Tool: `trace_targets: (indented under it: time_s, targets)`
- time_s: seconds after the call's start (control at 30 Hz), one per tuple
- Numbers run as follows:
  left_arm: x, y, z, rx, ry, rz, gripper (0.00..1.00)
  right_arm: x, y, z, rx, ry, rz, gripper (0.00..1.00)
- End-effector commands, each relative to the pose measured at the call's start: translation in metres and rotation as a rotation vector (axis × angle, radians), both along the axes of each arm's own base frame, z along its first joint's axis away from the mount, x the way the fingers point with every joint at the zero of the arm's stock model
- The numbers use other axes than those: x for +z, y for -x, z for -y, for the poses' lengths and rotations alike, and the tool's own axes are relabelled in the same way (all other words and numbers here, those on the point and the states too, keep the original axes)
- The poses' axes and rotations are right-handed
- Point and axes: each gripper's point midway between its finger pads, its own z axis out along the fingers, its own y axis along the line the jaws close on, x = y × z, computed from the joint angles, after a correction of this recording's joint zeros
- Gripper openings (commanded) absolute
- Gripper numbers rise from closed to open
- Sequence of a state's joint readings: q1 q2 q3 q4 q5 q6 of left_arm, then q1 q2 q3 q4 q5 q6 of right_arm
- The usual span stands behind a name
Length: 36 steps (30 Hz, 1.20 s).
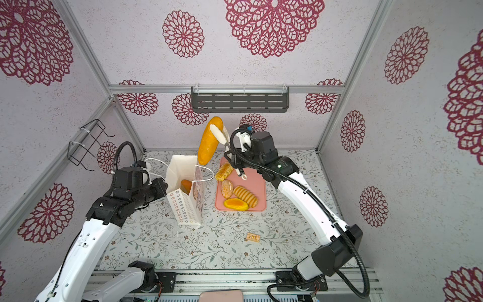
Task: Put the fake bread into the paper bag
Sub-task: 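Lift the long orange bread with the tongs and carry it over the bag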
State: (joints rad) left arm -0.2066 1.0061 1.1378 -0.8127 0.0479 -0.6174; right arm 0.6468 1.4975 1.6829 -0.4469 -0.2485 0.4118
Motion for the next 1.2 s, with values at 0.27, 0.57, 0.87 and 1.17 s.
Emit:
trace_targets:
  time_s: [0.27,0.57,0.87,1.17]
  targets:
    - [0.005,0.000,0.000,-0.006,0.004,0.018,0.00,0.038,0.023,-0.048,0.084,0.070,0.186,0.22]
    - [0.005,0.001,-0.001,-0.002,0.003,0.021,0.00,0.002,0.033,-0.075,0.130,0.175,0.129,0.22]
    - [0.005,0.002,-0.001,-0.002,0.003,0.024,0.00,-0.011,0.052,-0.077,0.154,0.210,0.107,0.30]
    - [0.006,0.002,-0.001,0.000,0.007,0.027,0.00,-0.012,0.057,-0.071,0.138,0.210,0.107,0.46]
